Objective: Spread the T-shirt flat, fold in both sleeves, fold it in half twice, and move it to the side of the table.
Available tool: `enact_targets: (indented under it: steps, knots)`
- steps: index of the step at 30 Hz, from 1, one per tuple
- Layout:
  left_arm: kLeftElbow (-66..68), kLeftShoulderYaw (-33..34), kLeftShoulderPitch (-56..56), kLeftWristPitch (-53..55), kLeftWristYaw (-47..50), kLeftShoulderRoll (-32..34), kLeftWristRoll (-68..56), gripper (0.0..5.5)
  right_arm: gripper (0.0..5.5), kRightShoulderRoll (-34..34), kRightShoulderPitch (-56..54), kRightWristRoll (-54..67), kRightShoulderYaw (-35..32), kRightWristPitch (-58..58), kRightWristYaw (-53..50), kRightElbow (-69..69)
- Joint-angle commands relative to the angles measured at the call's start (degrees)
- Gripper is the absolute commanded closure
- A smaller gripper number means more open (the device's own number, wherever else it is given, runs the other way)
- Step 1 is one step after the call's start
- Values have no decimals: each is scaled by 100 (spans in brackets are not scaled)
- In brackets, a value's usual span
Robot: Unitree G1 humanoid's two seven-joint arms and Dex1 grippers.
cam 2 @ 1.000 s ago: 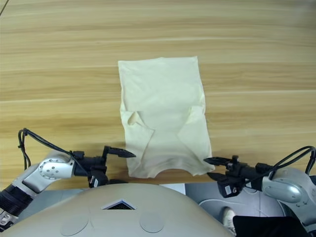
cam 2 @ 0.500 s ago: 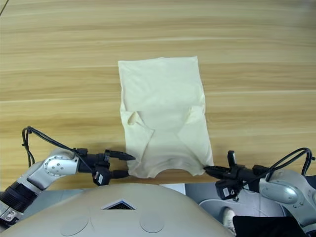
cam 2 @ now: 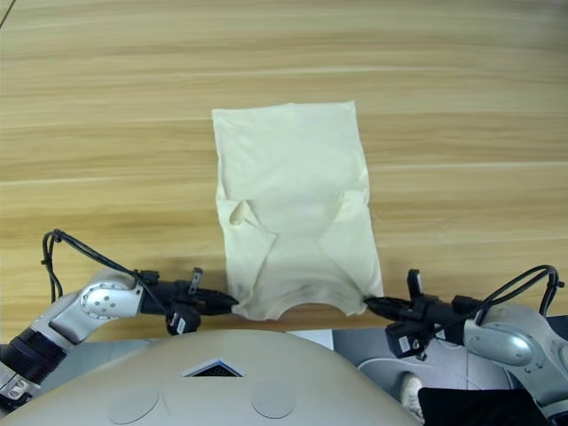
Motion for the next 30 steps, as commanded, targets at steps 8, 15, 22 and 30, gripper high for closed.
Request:
enact_targets:
  steps: [8, 15, 22, 30]
  knots:
    - [53, 297, -96, 62, 75, 108, -158, 547, 550, -60, 72, 294, -165, -71, -6, -242]
    - [-128, 913, 304, -271, 115, 667, -775, 547, 550, -176, 449, 871, -550, -377, 137, -578]
    - [-452, 1508, 1123, -768, 85, 1322, -1465, 547, 550, -141, 710, 1109, -692, -573, 303, -831]
    - [-1294, 1700, 1904, -1148, 2, 1773, -2508, 547, 550, -130, 1377, 1515, -922, -1137, 456, -1302]
